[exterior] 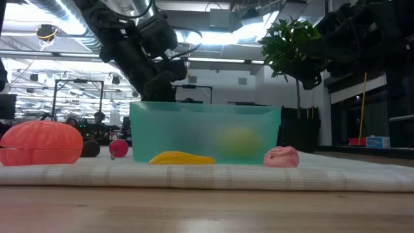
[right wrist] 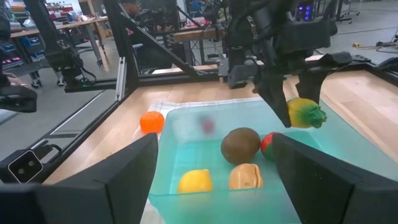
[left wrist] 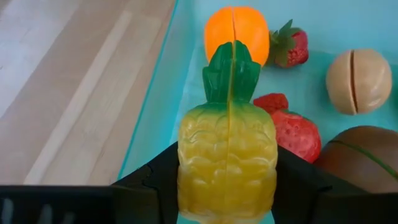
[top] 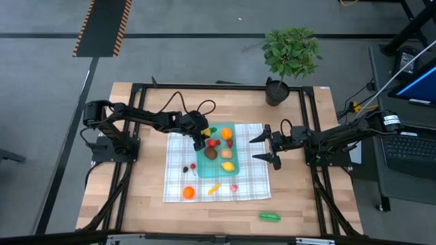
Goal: Pick and placing Produce into tupperware
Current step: Put the pineapple into the blue bin
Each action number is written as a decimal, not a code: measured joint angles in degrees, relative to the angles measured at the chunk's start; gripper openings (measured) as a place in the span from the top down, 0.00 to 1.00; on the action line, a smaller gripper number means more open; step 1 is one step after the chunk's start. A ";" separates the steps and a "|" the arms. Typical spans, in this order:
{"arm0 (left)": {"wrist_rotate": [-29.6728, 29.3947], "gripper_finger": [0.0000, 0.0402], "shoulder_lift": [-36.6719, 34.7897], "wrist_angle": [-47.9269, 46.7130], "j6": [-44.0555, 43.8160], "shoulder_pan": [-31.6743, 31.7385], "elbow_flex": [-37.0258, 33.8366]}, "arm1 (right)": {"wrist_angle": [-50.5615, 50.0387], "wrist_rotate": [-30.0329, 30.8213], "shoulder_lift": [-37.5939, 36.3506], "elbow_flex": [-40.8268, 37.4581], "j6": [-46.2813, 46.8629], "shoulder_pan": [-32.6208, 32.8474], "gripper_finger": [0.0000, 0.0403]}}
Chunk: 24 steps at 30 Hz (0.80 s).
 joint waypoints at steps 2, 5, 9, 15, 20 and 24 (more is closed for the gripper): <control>0.00 0.52 0.00 0.31 0.00 -0.04 0.00 | -0.37 0.00 0.00 0.02 0.00 0.00 0.22; 0.00 0.47 0.00 0.37 -0.09 -0.04 0.00 | -0.50 0.01 0.00 0.00 0.00 0.00 0.22; 0.00 0.43 0.00 0.37 -0.11 -0.04 0.00 | -0.55 0.01 0.00 0.01 -0.01 0.00 0.22; 0.00 0.42 0.00 0.24 -0.17 -0.04 0.00 | -0.59 0.00 0.00 0.00 -0.01 0.00 0.22; -0.01 0.42 0.00 0.22 0.68 -0.04 0.00 | -0.66 0.01 0.00 0.02 -0.02 0.00 0.22; -0.02 0.41 -0.02 -0.04 1.46 -0.04 0.00 | -0.74 0.01 0.00 0.00 -0.01 0.00 0.22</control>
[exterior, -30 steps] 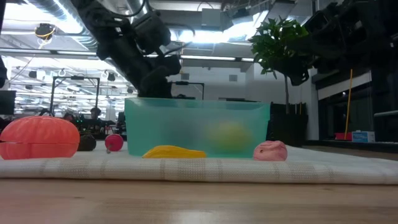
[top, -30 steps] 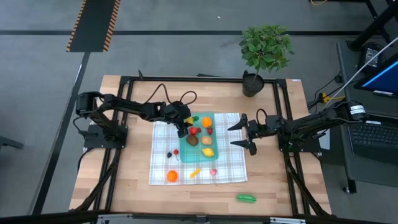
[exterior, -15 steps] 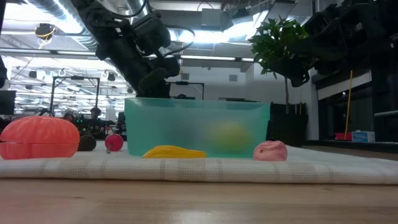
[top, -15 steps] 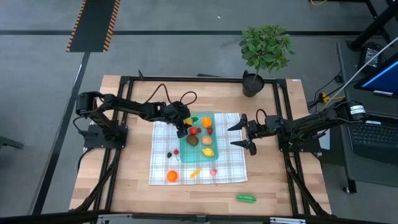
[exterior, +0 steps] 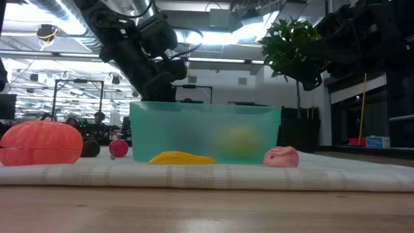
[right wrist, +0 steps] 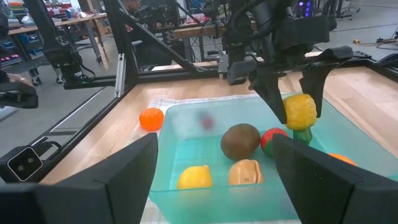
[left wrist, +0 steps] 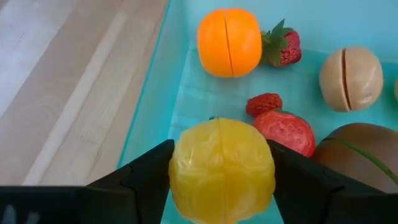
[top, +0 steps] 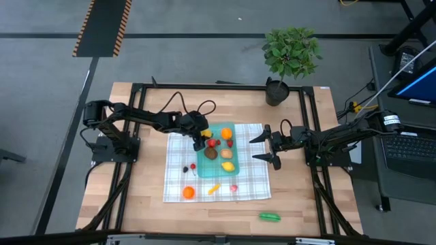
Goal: Pick and placing Produce into tupperware
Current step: Put the pineapple into the blue bin, then put the green peas into the blue bin
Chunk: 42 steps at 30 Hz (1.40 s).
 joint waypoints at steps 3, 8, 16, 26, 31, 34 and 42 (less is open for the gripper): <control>-0.46 0.42 0.00 -1.01 -0.42 0.00 0.00 | -0.02 0.00 0.00 0.00 0.01 0.00 0.22; -3.26 0.40 -0.09 -3.76 -1.54 -0.04 0.00 | -0.02 0.00 0.00 0.02 0.01 0.00 0.22; -3.26 0.28 -0.09 -3.61 -1.66 -0.04 0.00 | 0.00 0.00 0.00 0.01 0.16 0.00 0.22; 0.89 0.26 -2.00 7.71 3.45 -1.77 0.01 | 0.00 0.00 -0.02 0.02 0.19 0.00 0.22; 3.55 0.26 -4.22 8.56 4.44 -4.03 -0.09 | 0.14 0.00 -0.04 0.02 0.21 0.01 0.22; 3.89 0.26 -6.62 9.17 5.69 -6.11 -0.09 | -0.15 0.00 -0.04 0.02 1.04 0.00 0.22; 1.99 0.27 -16.89 13.63 7.77 -11.53 -5.63 | 0.37 -0.02 -0.11 0.02 2.11 0.01 0.22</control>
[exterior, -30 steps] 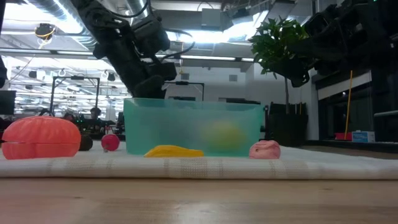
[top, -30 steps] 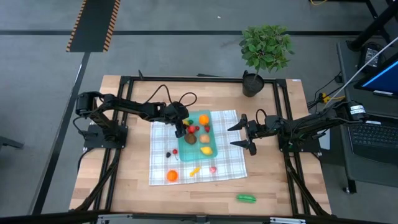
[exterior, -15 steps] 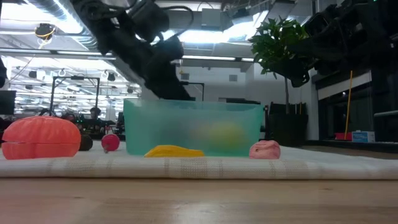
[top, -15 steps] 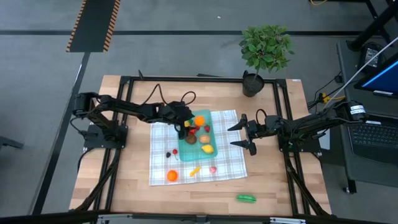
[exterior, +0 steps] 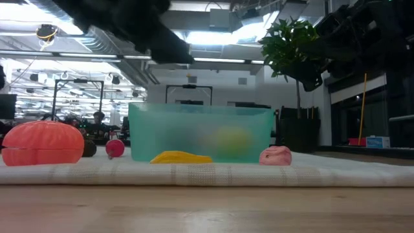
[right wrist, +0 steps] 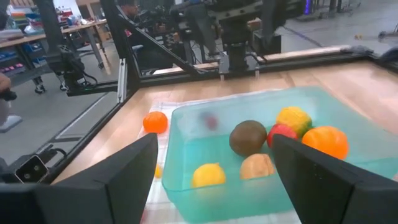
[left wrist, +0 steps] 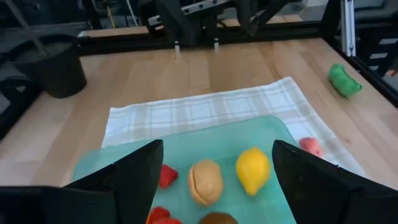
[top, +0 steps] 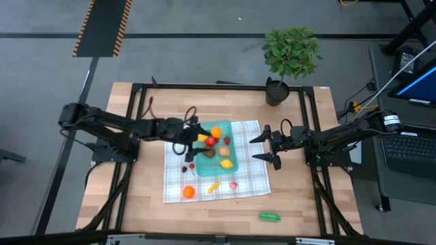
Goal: Pick and placing Produce into tupperware
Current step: Put the green peas into the blue bin
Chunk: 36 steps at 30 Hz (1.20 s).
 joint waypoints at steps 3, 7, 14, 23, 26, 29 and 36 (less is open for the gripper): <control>-2.56 0.26 -5.02 1.37 -0.43 -2.30 -3.59 | 0.54 -0.02 0.00 0.00 -0.24 0.01 0.22; -5.65 0.26 -11.89 5.30 -0.65 -6.01 -8.70 | 0.72 0.00 0.00 0.00 -0.27 0.00 0.22; -10.79 0.27 -20.82 6.58 -2.18 -11.65 -15.23 | 0.45 0.00 0.00 0.00 -0.35 -0.01 0.22; -16.05 0.27 -24.02 11.32 -3.09 -18.92 -21.48 | -0.24 0.09 0.02 0.00 -4.90 -0.12 0.22; -16.60 0.27 -24.19 11.28 -3.11 -20.71 -21.86 | 0.73 0.07 -0.07 0.00 -5.45 -0.12 0.22; -19.04 0.27 -24.18 11.14 -3.20 -22.40 -21.89 | 1.98 -0.41 -1.21 0.02 -6.94 -0.08 0.22; -29.12 0.27 -24.18 9.66 -5.39 -28.42 -21.89 | -4.18 -8.31 -8.56 0.02 -7.94 2.13 0.22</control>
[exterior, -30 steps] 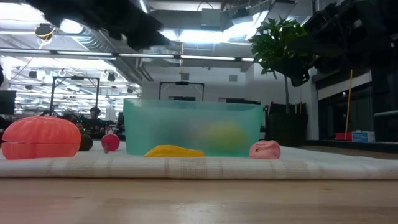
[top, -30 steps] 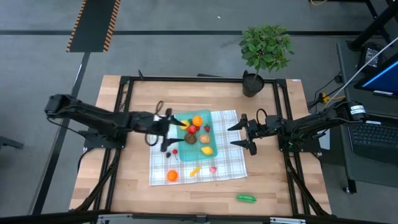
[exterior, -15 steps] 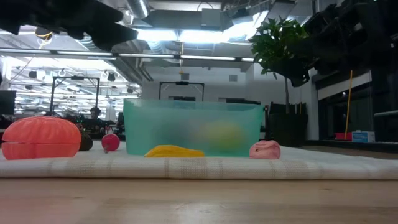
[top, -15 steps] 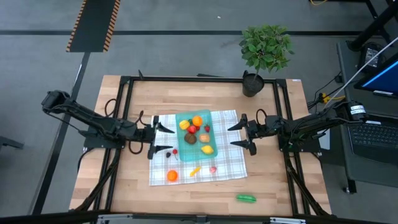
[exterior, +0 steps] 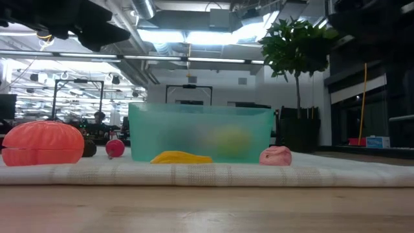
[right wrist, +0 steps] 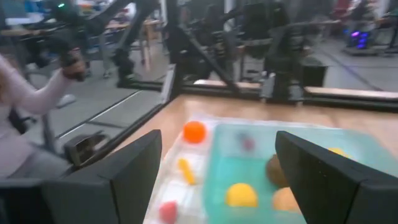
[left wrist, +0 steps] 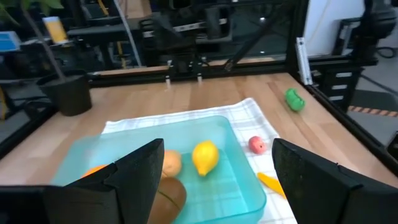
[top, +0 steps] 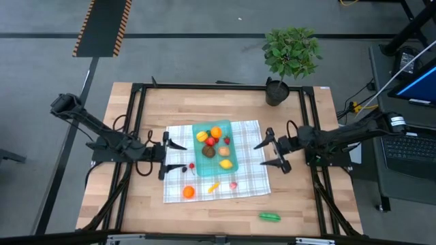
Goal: Pick and placing Produce into tupperware
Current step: Put the green peas into the blue bin
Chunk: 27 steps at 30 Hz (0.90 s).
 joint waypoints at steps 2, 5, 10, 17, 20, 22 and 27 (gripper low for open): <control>-3.24 0.27 0.00 -0.01 0.28 -2.10 0.00 | -3.92 0.20 -2.56 0.00 0.00 1.66 0.22; -6.51 0.27 0.00 -0.20 -0.23 -4.59 0.00 | -10.48 3.53 -6.00 0.00 0.35 5.09 0.22; -9.29 0.27 0.00 -0.19 -1.68 -7.00 0.00 | -24.31 14.59 -9.14 3.43 1.82 12.89 0.22; -10.48 0.27 0.04 -0.18 -3.06 -8.00 0.00 | -40.91 28.93 -7.82 12.64 6.31 24.97 0.22; -10.48 0.27 0.11 -0.19 -4.09 -8.00 0.01 | -45.45 36.40 -6.72 15.72 8.80 30.15 0.22; -10.48 0.27 0.11 -0.20 -4.09 -8.00 0.02 | -48.51 41.31 -5.58 17.52 11.79 33.44 0.22; -10.37 0.27 0.11 -0.18 -4.22 -8.05 0.02 | -52.71 48.19 -0.35 20.44 21.96 41.08 0.22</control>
